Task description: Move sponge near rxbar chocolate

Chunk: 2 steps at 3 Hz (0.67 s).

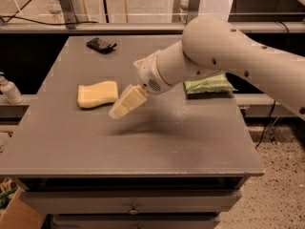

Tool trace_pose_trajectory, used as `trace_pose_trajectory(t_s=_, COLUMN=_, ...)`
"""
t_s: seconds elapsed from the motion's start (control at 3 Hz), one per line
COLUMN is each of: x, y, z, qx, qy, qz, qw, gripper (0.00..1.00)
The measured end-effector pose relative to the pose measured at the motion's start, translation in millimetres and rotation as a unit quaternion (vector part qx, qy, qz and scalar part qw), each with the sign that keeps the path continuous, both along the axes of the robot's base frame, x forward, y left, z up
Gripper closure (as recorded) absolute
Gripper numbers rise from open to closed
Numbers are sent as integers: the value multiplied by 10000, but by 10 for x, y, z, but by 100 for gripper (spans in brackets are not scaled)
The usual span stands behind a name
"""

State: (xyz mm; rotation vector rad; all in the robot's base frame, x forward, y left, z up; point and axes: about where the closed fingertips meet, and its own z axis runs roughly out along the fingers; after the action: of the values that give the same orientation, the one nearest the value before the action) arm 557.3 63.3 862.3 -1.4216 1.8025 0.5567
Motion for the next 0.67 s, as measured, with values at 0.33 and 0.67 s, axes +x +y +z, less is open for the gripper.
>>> trace_pose_trajectory(t_s=0.33, x=26, y=242, z=-112, qx=76, qy=90, qz=61, qw=9999, gripper=0)
trace_pose_trajectory(t_s=0.67, x=58, y=392, z=-230, qx=120, qy=223, qz=27, qw=9997, gripper=0)
